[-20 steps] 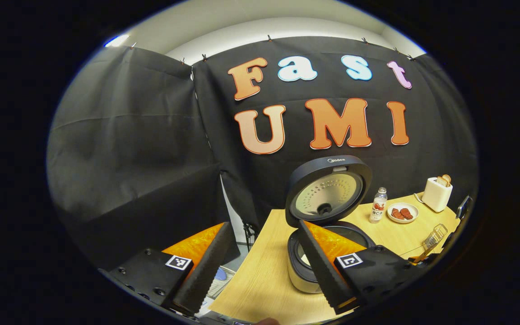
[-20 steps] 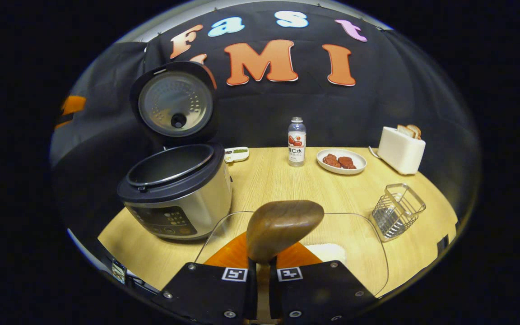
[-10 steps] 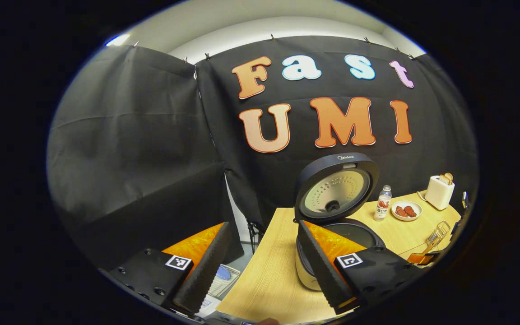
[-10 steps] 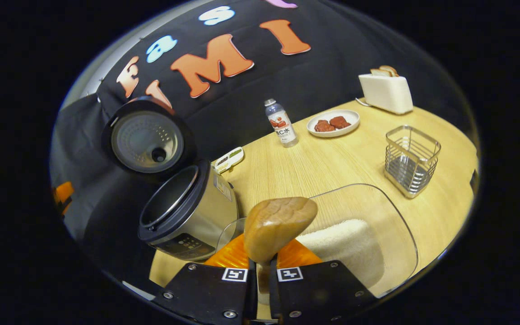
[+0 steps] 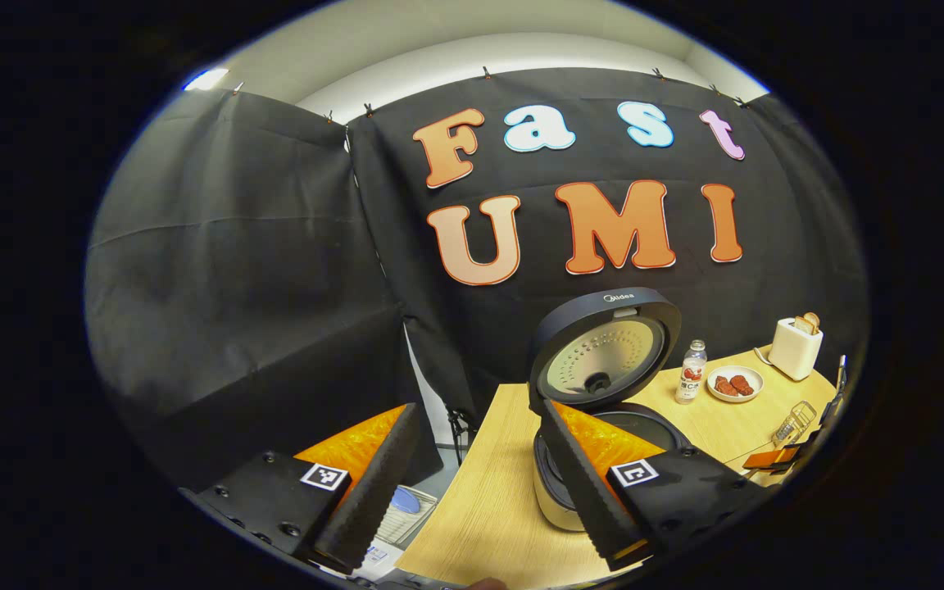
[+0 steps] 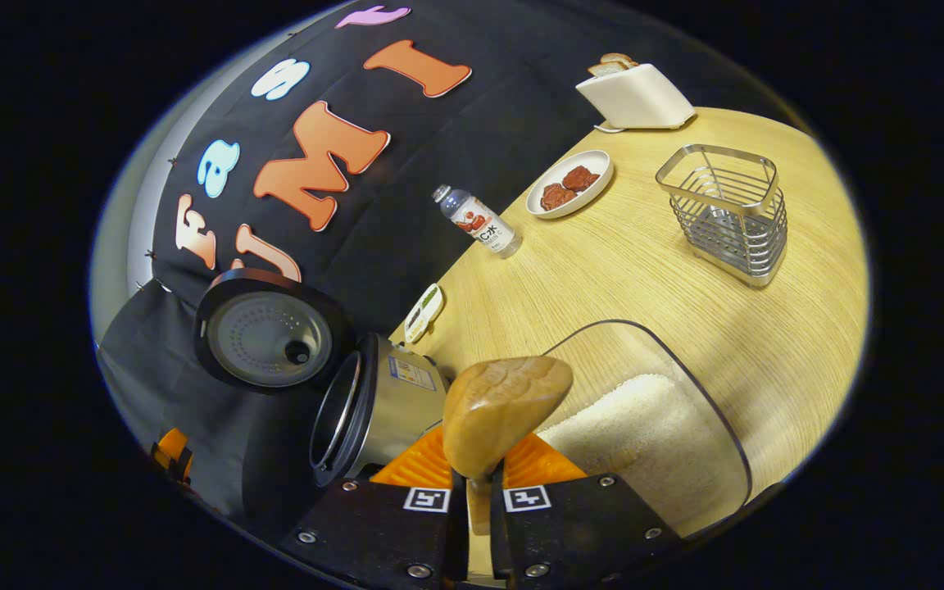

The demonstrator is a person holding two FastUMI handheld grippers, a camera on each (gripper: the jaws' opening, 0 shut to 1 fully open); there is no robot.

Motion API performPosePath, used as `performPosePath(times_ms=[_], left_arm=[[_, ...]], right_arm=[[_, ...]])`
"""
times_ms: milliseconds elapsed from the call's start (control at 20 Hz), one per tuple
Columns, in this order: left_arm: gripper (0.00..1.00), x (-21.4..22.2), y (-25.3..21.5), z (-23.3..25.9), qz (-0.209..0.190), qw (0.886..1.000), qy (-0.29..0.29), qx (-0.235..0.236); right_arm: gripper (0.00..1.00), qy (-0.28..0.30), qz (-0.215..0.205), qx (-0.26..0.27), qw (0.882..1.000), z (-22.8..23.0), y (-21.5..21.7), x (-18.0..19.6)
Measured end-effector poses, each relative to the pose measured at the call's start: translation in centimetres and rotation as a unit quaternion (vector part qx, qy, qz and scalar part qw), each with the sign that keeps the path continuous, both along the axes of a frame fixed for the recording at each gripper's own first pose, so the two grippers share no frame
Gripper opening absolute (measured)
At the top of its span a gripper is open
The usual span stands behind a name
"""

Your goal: Close the left gripper, press the button to open the rice cooker; take a wooden spoon from the chopstick holder with the right hand, scoop a spoonful of rice and pour it into the rice cooker, then put the wooden spoon back into the chopstick holder.

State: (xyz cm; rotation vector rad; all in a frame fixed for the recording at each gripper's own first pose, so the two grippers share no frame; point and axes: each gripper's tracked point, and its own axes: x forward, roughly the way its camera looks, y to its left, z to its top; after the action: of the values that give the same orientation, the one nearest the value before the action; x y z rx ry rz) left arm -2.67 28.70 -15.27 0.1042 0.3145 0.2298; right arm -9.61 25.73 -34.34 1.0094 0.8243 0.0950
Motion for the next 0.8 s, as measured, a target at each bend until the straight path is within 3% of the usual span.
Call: performPosePath(times_ms=[500, 650, 700, 800], left_arm=[[1.00, 0.9, -1.2, 1.2, 0.006, 1.000, -0.016, -0.005], [1.00, 0.8, -1.0, 1.6, 0.015, 1.000, -0.022, -0.006], [0.94, 0.7, -0.9, 1.7, 0.018, 1.000, -0.024, -0.007], [1.00, 0.4, -0.6, 1.7, 0.027, 0.999, -0.026, -0.010]], right_arm=[[0.10, 0.010, -0.045, 0.115, 0.992, 2.3, -3.9, 0.6], [0.10, 0.010, -0.066, 0.153, 0.986, 3.8, -5.6, 1.2], [0.10, 0.010, -0.073, 0.168, 0.983, 4.6, -6.0, 1.5], [0.10, 0.008, -0.088, 0.199, 0.976, 5.8, -6.6, 2.2]])
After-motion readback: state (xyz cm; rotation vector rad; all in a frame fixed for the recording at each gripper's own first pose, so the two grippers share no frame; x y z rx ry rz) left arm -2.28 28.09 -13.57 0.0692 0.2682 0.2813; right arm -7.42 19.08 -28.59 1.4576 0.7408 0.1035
